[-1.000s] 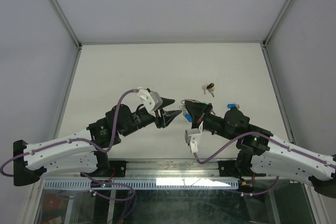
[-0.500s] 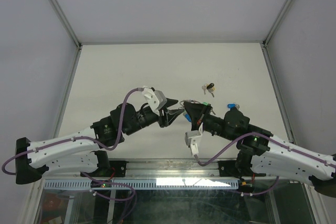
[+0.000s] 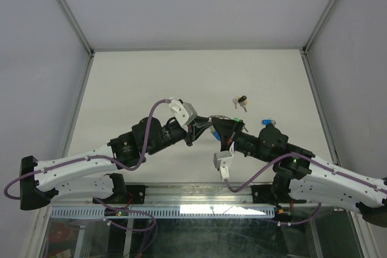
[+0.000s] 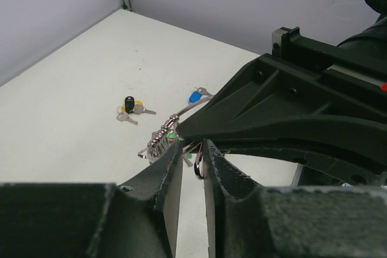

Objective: Put the keys on the keyring

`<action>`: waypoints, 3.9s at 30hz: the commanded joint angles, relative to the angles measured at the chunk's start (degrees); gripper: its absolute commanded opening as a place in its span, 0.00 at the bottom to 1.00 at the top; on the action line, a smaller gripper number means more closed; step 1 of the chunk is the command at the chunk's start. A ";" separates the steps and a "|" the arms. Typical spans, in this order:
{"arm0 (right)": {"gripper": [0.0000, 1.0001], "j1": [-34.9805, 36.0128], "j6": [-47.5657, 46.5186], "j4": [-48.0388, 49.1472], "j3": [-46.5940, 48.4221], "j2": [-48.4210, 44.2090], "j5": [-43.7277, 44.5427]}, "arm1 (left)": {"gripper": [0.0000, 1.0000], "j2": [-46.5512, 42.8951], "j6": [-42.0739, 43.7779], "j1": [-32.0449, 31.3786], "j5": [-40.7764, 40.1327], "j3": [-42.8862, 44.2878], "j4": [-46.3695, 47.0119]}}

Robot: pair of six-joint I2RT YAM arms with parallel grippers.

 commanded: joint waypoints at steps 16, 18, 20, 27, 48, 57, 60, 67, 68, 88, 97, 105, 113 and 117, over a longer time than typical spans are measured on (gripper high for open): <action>0.16 0.45 0.07 1.88 3.22 -2.26 -1.72 | 0.00 -0.47 3.32 0.01 4.88 3.89 -2.38; 0.21 0.47 0.25 2.00 3.13 -2.08 -1.74 | 0.00 -0.61 3.29 -0.06 4.92 3.95 -2.38; 0.25 0.45 0.48 2.01 3.10 -1.77 -1.66 | 0.00 -0.75 3.30 -0.06 5.11 4.07 -2.38; 0.26 0.43 1.54 3.14 2.43 -1.24 -1.92 | 0.00 -1.09 3.26 0.02 5.49 4.06 -2.43; 0.00 0.48 4.24 -1.38 5.74 1.30 2.41 | 0.33 -3.78 3.26 -0.06 6.47 3.50 -3.00; 0.00 0.45 14.78 -7.33 12.72 3.13 8.73 | 0.59 -14.33 -1.10 -0.01 -8.25 -0.43 -8.03; 0.00 0.45 18.22 -8.69 14.19 3.77 8.40 | 0.59 -16.11 -3.11 -0.06 -10.27 -1.06 -10.44; 0.00 0.45 33.15 -19.03 21.83 9.83 9.59 | 0.58 -16.30 -8.58 0.00 -9.53 -0.61 -14.84; 0.00 0.45 35.89 -20.09 23.41 10.86 10.13 | 0.58 -16.00 -9.40 -0.01 -9.61 -0.29 -15.39; 0.00 0.54 38.10 -28.08 26.57 12.23 10.49 | 0.73 -11.80 -14.59 -0.06 -10.17 2.04 -20.66; 0.00 0.54 23.66 -16.29 22.81 10.29 11.12 | 0.63 -13.58 -15.12 0.00 -13.09 0.42 -18.38; 0.00 0.55 4.34 -3.34 13.11 7.11 10.31 | 0.61 -13.17 -15.57 -0.03 -12.08 -2.06 -14.32; 0.00 0.70 0.46 -1.87 11.15 7.40 10.94 | 0.59 -14.12 -11.37 -0.03 -7.31 -7.06 -1.71; 0.00 0.98 2.58 -3.00 11.52 7.16 9.84 | 0.58 -12.43 -10.63 -0.04 -7.44 -6.46 -0.48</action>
